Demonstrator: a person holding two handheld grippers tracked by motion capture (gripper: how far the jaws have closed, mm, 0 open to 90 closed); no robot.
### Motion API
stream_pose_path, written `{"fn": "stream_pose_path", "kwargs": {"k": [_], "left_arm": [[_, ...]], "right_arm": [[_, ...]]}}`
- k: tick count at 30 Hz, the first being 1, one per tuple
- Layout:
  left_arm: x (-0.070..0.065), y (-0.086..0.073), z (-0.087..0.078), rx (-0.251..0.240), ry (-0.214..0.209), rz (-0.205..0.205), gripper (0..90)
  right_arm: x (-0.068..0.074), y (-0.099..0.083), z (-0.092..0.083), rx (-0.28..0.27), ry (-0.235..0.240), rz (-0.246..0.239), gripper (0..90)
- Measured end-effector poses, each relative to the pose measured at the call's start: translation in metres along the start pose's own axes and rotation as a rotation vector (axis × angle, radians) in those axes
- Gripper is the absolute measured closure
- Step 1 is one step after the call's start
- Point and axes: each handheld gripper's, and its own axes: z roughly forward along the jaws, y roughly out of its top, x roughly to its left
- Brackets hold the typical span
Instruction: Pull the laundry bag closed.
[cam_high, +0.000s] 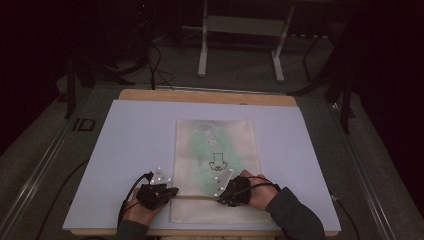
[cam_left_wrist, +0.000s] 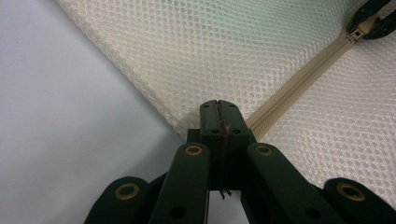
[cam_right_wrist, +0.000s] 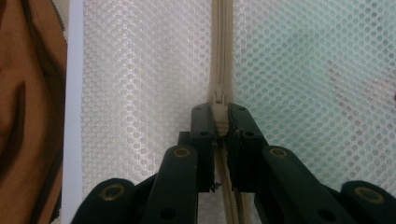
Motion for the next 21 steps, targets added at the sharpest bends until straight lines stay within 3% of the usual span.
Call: {"fn": "stream_pose_path", "kwargs": {"k": [21], "left_arm": [[0.0, 0.0, 0.0, 0.0, 0.0, 0.0, 89.3]], "right_arm": [[-0.0005, -0.0073, -0.0029, 0.003, 0.004, 0.011, 82.3]]}}
